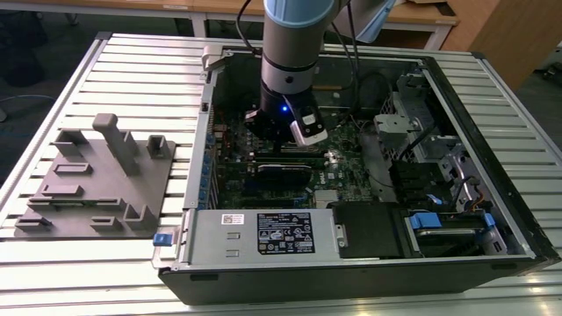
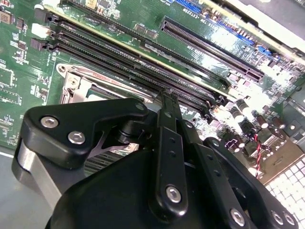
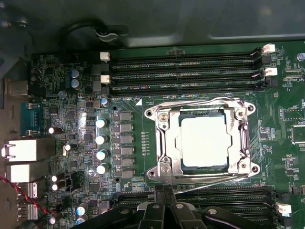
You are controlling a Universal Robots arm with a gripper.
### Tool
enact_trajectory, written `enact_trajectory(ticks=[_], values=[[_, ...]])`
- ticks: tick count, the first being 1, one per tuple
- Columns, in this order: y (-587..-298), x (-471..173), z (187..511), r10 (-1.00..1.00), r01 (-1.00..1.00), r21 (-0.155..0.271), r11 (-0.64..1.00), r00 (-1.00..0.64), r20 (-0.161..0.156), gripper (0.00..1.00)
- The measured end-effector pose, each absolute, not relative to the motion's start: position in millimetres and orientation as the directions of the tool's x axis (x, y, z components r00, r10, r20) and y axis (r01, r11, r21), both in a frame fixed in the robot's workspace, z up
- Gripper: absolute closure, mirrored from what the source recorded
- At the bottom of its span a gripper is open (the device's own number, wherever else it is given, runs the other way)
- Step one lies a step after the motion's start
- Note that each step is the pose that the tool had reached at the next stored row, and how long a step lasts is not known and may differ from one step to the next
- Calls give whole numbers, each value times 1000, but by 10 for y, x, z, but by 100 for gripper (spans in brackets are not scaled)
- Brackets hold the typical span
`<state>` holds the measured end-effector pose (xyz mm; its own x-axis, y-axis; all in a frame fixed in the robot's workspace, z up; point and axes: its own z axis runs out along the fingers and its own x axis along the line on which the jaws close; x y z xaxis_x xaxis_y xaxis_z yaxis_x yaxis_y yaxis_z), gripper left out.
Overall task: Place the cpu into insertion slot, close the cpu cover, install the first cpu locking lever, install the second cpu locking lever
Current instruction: 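Install the second cpu locking lever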
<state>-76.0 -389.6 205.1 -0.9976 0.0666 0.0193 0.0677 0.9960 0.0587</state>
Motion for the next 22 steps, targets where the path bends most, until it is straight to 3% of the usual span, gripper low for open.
enact_trajectory(ticks=[22], values=[[-3897, -781, 1999, 66, 68, 73, 995, -998, 20, 89]])
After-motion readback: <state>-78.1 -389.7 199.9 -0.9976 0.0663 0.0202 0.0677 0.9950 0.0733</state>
